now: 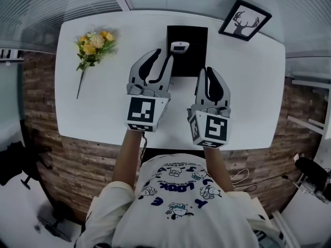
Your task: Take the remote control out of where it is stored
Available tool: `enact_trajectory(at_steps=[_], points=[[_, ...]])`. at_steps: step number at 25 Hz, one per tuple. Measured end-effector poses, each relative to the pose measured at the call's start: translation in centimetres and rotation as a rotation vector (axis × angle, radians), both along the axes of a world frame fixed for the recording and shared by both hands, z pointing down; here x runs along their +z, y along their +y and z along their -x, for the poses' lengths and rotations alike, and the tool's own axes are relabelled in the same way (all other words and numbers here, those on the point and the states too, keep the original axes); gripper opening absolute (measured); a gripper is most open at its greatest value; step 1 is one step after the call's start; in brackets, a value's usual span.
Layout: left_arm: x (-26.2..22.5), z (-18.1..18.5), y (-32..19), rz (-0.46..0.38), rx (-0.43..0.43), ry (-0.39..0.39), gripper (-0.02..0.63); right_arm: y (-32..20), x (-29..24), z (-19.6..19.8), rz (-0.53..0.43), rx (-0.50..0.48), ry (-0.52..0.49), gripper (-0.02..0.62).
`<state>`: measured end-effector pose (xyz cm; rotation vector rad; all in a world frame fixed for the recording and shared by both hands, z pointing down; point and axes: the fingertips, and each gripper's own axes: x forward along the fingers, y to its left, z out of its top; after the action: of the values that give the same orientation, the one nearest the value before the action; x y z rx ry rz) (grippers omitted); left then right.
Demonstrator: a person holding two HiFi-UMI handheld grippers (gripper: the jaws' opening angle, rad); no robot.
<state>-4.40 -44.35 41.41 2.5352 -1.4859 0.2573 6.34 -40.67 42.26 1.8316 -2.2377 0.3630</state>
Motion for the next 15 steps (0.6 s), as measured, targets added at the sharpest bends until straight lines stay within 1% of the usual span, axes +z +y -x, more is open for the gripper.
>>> enact_trajectory(at_steps=[5,15], points=[[1.1,-1.0,-1.6,0.007,0.074,-0.026,0.163,-1.0,0.9,-0.1,0.019,-0.004,0.0,0.052],[3.9,-3.1,-3.5,0.043,0.164,-0.072,0.212,-2.3,3.0,-0.2,0.068,-0.018,-0.007,0.052]])
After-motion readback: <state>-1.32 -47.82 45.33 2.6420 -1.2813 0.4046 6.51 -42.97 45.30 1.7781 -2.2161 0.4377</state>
